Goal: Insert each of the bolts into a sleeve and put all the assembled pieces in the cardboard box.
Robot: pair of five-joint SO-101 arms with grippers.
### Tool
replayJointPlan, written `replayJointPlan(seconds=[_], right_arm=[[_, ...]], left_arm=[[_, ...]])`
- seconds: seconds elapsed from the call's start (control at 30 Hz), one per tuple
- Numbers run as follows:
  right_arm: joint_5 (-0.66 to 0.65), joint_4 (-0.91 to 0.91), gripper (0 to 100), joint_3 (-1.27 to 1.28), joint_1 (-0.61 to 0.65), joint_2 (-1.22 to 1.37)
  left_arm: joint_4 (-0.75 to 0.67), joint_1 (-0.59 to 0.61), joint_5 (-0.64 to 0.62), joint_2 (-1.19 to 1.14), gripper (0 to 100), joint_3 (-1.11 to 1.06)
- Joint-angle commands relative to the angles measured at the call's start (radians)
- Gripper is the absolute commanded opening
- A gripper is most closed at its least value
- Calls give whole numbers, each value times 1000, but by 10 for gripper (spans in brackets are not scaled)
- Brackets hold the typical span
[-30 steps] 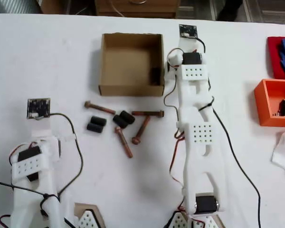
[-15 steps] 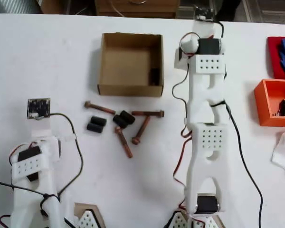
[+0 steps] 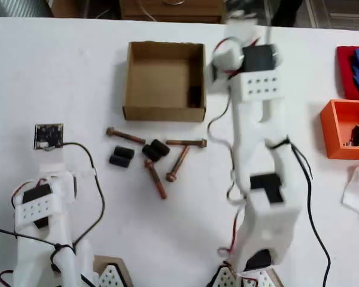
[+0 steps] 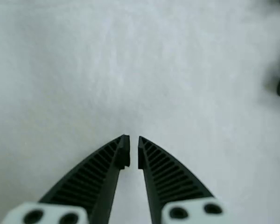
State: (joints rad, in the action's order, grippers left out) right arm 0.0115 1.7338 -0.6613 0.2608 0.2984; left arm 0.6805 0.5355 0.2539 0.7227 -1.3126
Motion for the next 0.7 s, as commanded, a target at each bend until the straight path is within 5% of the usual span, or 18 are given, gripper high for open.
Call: replayJointPlan(seconds=[0.0, 0.27, 0.67], right_arm=[[-8, -156, 146, 405, 110, -159], [-127, -611, 144, 746, 355, -163], [-203, -685, 144, 750, 401, -39]], left_arm=[[-15, 3, 5, 12, 60, 5], [-15, 9, 3, 12, 60, 8], [-37, 41, 0, 12, 60, 10]])
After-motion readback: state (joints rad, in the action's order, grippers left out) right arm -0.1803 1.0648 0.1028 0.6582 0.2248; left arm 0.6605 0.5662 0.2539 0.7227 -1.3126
